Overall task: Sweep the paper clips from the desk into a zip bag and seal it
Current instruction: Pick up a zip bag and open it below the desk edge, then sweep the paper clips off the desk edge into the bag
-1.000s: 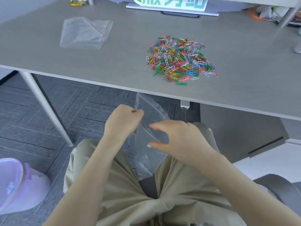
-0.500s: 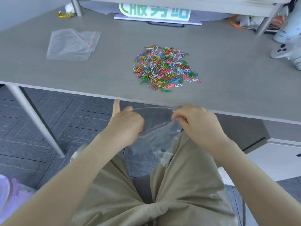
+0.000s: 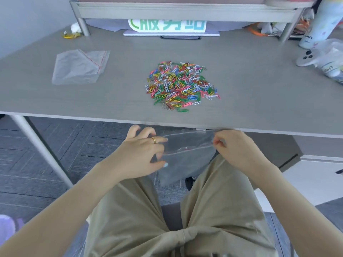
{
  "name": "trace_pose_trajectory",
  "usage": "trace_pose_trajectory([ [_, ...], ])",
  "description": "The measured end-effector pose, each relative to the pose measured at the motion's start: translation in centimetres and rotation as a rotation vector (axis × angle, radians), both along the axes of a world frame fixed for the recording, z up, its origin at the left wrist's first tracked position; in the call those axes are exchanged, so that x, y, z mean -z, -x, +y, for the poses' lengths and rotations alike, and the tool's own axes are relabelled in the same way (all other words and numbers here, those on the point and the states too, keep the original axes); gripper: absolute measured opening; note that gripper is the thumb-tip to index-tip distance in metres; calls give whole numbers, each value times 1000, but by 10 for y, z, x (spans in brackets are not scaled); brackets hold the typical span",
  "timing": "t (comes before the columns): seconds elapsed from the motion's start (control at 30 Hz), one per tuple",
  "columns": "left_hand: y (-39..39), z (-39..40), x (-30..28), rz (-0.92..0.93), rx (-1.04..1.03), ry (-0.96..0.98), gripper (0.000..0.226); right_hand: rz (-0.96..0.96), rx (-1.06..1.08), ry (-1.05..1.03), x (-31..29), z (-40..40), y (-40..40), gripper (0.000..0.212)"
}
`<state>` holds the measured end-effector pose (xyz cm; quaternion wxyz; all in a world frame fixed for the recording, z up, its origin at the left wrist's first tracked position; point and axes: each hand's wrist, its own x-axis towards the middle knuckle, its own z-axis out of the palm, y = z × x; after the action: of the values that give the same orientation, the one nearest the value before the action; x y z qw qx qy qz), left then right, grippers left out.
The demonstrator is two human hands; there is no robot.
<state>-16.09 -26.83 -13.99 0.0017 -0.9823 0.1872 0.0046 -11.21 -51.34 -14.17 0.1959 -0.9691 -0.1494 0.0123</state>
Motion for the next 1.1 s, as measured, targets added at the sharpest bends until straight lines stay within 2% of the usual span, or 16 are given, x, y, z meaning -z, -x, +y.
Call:
trace_pose_trajectory([
  [0.13,-11,3,-2,80,-79,61,35,25,-35,-28,-3,7,5,18],
  [0.23,-16,-4,-11,109,-151,30,24,53,-74,-40,-6,18,9,21],
  [0.43,7,-37,-17,-34,-316,76,23,17,-39,51,0,29,5,20],
  [0.6,1,-51,9,177,-278,381,19,-30,11,0,5,32,-2,19],
  [0.83,-12,-39,10,82,-315,629,14,-117,-41,-48,12,22,-2,20],
  [0.97,-15,-37,6,57,-272,710,9,-217,-97,-143,14,11,0,23],
  [1.1,-16,-46,9,57,-265,755,15,-332,-152,-422,-4,2,-12,28],
])
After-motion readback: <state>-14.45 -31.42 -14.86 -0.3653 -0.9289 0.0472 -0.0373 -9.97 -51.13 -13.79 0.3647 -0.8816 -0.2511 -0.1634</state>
